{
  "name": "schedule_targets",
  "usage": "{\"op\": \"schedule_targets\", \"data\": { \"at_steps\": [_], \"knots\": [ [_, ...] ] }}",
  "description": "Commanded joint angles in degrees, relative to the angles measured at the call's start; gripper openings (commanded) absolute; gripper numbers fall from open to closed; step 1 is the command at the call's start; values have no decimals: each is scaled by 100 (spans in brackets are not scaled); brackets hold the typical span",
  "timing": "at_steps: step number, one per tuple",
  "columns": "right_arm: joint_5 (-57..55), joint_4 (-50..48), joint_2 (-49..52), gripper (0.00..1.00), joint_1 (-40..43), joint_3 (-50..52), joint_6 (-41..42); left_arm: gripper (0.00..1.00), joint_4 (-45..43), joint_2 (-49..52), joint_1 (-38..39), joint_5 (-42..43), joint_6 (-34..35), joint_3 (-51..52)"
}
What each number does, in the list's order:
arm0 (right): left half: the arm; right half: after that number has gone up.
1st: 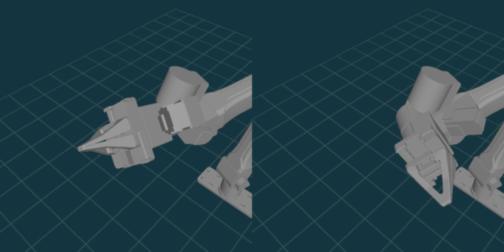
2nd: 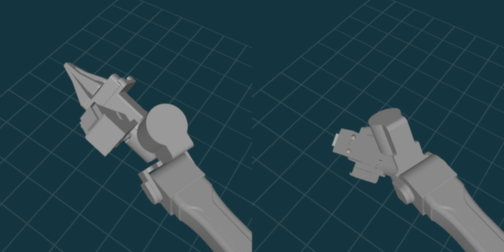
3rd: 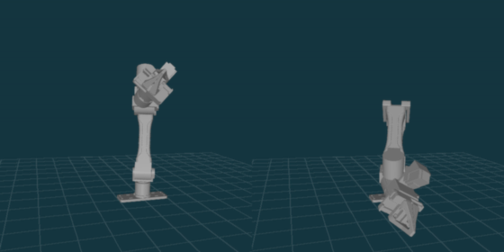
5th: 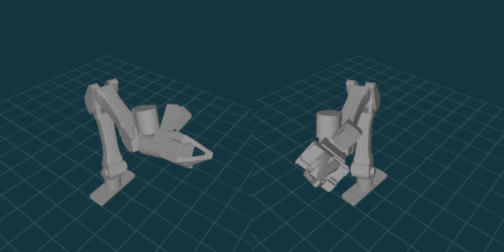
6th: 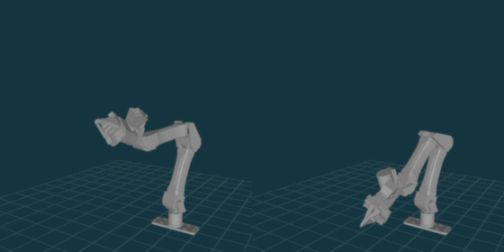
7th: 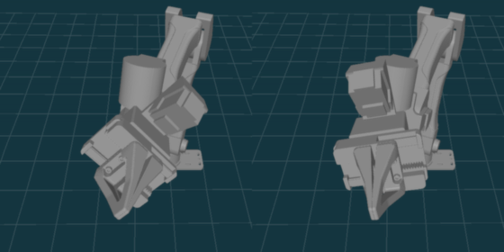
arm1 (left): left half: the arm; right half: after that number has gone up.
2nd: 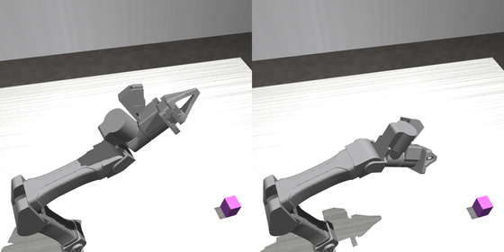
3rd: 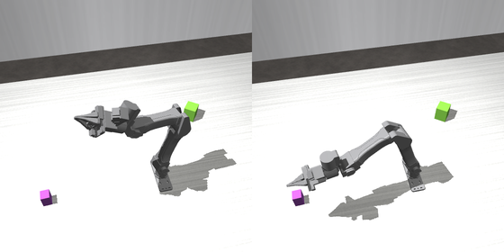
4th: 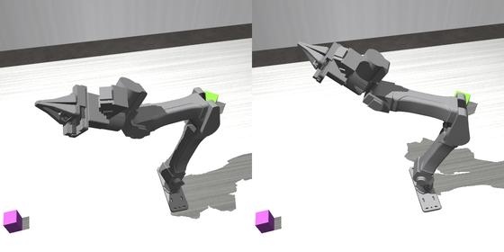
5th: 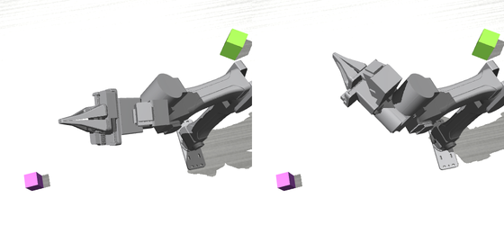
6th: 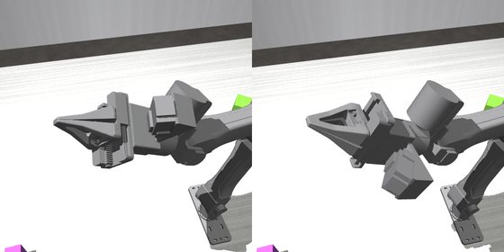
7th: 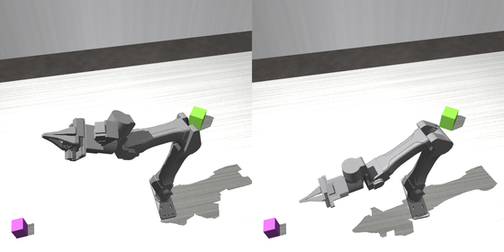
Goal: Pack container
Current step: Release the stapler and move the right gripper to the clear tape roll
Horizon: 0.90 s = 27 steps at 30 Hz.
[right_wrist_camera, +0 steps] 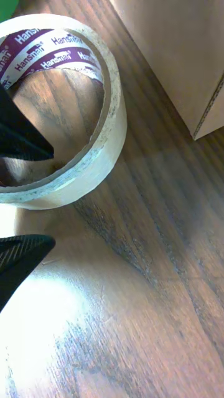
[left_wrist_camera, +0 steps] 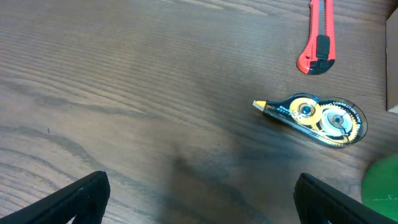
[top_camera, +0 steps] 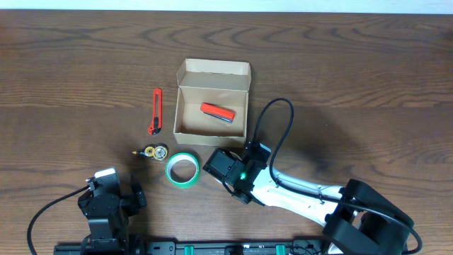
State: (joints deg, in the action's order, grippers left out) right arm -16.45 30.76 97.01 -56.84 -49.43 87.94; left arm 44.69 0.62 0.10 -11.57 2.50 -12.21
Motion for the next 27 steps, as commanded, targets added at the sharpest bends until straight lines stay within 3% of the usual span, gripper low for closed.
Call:
{"op": "schedule_targets", "data": {
  "at_steps": [1, 11, 19, 27],
  "knots": [
    [42, 9, 50, 38, 42, 39, 31, 96, 201, -37, -17, -46, -83, 170],
    [170, 15, 52, 23, 42, 44, 31, 95, 201, -37, -17, -46, -83, 170],
    [216, 98, 52, 1, 39, 48, 28, 95, 201, -37, -17, -46, -83, 170],
    [407, 455, -7, 1, 39, 46, 28, 95, 201, -37, -17, -44, -83, 170]
  ]
}}
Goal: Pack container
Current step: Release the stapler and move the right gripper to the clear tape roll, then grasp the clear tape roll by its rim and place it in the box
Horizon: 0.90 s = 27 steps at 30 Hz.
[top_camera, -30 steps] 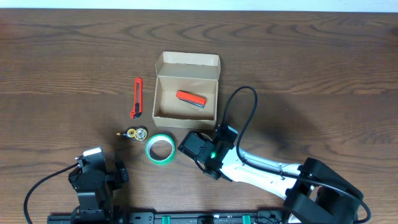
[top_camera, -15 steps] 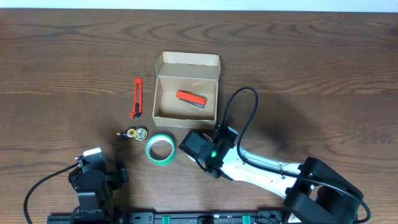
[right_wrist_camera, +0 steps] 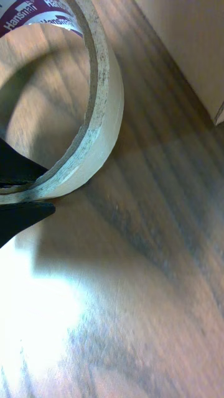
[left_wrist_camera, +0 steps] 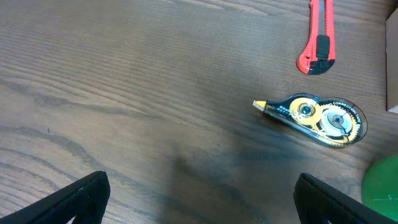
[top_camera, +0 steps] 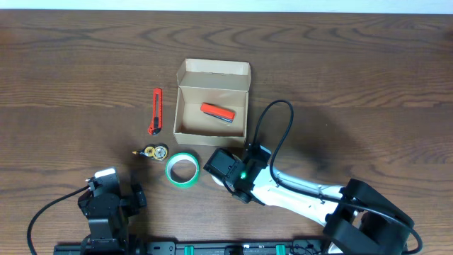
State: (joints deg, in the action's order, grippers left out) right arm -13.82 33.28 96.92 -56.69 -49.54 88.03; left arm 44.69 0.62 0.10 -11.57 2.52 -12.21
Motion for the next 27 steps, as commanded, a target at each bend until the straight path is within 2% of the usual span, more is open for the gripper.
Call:
{"op": "schedule_targets", "data": {
  "at_steps": [1, 13, 20, 27],
  "knots": [
    [214, 289, -33, 1, 24, 57, 20, 96, 201, -37, -17, -44, -85, 170],
    [474, 1582, -1152, 1, -170, 46, -208, 95, 201, -37, -17, -46, -85, 170],
    [164, 1589, -2059, 1, 20, -280, -1987, 95, 201, -37, -17, -46, -85, 170],
    [28, 1515, -1993, 1, 1084, -1438, -4087, 95, 201, -37, -17, -46, -85, 170]
  ]
}}
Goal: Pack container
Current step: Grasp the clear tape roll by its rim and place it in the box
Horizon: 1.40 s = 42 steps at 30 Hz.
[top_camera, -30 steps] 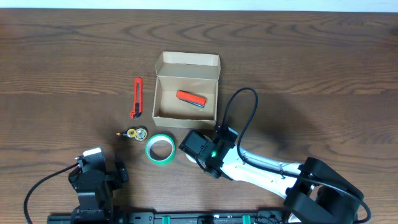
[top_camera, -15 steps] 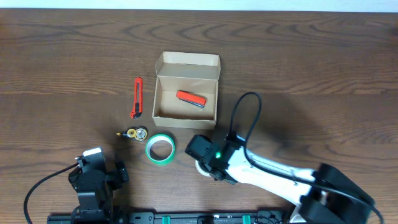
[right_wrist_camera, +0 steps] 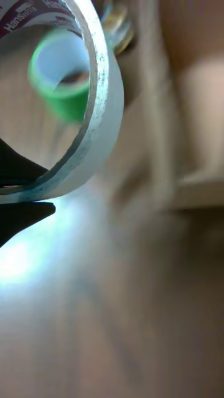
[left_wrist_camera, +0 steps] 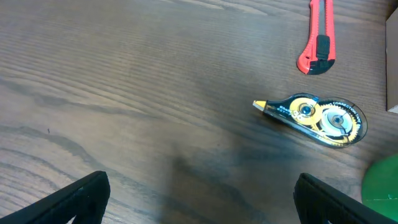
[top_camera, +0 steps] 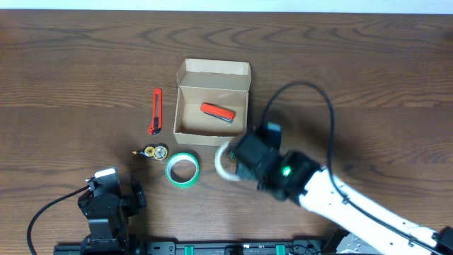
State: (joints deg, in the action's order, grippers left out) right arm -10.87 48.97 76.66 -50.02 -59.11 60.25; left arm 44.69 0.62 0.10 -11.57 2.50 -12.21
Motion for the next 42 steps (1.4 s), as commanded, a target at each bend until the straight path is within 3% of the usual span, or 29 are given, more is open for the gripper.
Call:
{"op": "schedule_targets", "data": {
  "at_steps": [1, 8, 16, 23, 36, 40, 42],
  "knots": [
    [-262, -120, 98, 1, 579, -625, -1541, 95, 201, -37, -17, -44, -83, 170],
    [-256, -584, 1156, 1, 1429, -1814, -3029, 95, 201, -37, -17, -44, -83, 170],
    [-114, -702, 2817, 1, 1458, -2966, -4371, 95, 201, -37, -17, -44, -83, 170],
    [81, -852, 3648, 1, 1366, -3088, -5143, 95, 201, -37, -17, -44, -83, 170],
    [81, -844, 4061, 2, 1196, -3088, -5224, 95, 199, -37, -17, -44, -83, 170],
    [81, -839, 4061, 18, 1182, -3086, -5222, 95, 201, -37, -17, -44, -83, 170],
    [81, -822, 4061, 18, 1182, -3088, -5224, 95, 201, -37, -17, -44, -83, 170]
  ]
}}
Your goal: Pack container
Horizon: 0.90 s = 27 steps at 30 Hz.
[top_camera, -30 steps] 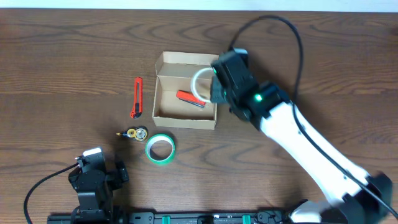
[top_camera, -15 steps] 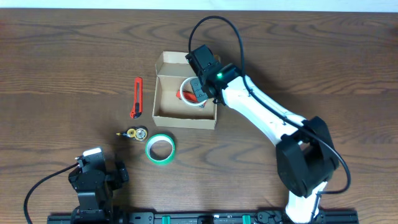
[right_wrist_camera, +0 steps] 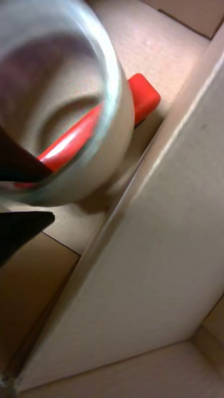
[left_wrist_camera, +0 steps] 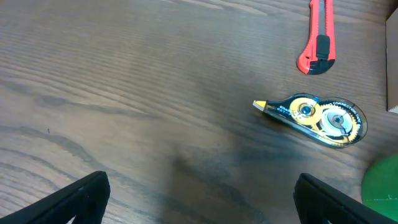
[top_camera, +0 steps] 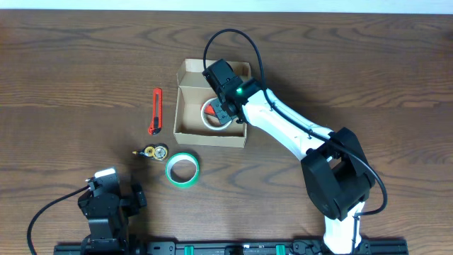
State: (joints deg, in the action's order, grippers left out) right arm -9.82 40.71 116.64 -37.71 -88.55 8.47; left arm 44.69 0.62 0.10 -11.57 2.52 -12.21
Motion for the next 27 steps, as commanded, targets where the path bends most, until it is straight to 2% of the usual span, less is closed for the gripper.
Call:
{"op": "schedule_targets", "data": {
  "at_steps": [1, 7, 9, 11, 16, 17, 27],
  "knots": [
    [-24, 9, 63, 18, -48, -142, -46, 95, 201, -37, -17, -44, -85, 170],
    [-20, 46, 48, 27, -66, -144, -46, 95, 201, -37, -17, -44, -85, 170],
    [-20, 39, 24, 52, -87, -144, -46, 95, 201, -37, -17, -44, -85, 170],
    [-20, 35, -15, 71, -107, -144, -46, 95, 201, -37, -17, -44, -85, 170],
    [-17, 42, -205, 91, -160, -144, -46, 95, 201, -37, -17, -44, -85, 170],
    [-17, 39, -299, 99, -177, -144, -44, 95, 201, -37, -17, -44, -85, 170],
    [907, 267, -1482, 99, -208, -144, 52, 95, 201, -37, -17, -44, -85, 170]
  ]
}}
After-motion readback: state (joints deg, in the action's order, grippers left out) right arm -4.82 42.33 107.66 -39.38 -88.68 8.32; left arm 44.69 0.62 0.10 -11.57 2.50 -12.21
